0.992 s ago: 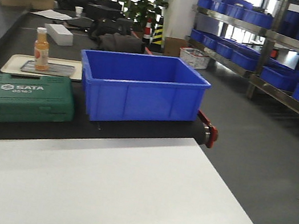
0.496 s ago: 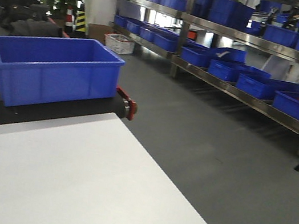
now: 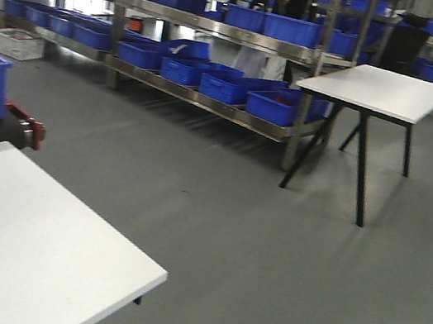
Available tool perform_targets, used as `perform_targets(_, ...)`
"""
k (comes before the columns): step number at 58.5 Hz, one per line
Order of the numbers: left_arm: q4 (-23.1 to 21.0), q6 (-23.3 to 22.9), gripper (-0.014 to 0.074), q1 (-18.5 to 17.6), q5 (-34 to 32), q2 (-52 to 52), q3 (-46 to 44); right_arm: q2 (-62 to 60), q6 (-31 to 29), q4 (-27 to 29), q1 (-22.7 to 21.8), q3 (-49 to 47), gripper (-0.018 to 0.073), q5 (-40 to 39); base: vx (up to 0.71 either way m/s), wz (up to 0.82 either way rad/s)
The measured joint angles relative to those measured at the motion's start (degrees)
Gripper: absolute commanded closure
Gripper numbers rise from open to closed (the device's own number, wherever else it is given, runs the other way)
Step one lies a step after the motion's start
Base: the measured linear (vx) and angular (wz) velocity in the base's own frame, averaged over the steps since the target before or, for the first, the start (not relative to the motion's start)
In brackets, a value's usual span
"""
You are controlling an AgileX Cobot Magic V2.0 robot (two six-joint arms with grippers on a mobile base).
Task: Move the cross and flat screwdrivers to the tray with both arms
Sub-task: 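Drive the base away from the table holding both screwdrivers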
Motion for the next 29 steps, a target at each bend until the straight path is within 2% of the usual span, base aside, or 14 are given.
perform_targets(29,-0.11,0.00,0.0599,0.00,0.00,0.00,0.00,-0.35,0.00,-0.06,0.00,0.00,0.0567,0.08,-0.08,-0.77)
